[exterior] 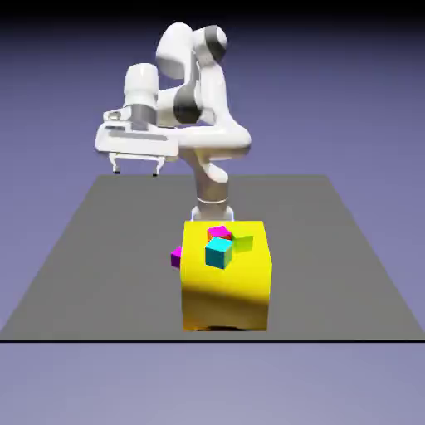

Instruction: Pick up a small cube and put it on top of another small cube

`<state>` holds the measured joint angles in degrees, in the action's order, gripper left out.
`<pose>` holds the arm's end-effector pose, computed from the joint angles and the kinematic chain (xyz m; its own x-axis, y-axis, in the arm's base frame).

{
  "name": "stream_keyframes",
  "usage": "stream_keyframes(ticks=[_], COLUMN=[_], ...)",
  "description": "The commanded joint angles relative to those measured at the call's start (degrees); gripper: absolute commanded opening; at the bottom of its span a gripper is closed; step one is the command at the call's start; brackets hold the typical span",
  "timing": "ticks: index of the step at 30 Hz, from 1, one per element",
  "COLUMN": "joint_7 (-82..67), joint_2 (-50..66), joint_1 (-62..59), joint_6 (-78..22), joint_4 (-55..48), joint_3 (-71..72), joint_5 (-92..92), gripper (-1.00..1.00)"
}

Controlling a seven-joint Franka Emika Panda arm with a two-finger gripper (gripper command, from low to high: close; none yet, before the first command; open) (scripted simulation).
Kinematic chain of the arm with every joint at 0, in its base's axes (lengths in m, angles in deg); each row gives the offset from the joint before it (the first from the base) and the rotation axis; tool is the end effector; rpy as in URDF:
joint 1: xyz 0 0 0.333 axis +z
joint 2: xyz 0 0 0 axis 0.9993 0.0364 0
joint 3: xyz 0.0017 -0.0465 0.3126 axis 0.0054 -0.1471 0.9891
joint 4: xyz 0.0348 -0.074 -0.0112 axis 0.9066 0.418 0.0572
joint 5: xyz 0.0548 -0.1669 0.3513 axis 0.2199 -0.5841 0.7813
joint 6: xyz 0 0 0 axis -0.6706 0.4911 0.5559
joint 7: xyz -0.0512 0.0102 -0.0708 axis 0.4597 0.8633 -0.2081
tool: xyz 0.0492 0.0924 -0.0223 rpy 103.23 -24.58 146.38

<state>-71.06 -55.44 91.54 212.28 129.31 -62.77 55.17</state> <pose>0.3069 -0.2129 0.4580 0.6166 -0.5678 0.5454 -0.4222 -0.8232 -0.3796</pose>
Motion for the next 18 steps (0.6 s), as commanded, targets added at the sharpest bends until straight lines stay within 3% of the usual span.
stream_keyframes(ticks=[1, 18], joint_7=[-1.7, -30.9], joint_2=[-0.7, -13.4], joint_1=[0.2, 2.8], joint_6=[-0.9, -16.2], joint_4=[-0.1, -0.9], joint_3=[-2.1, -37.4], joint_5=[-0.7, -12.2], gripper=[0.00, 0.00])
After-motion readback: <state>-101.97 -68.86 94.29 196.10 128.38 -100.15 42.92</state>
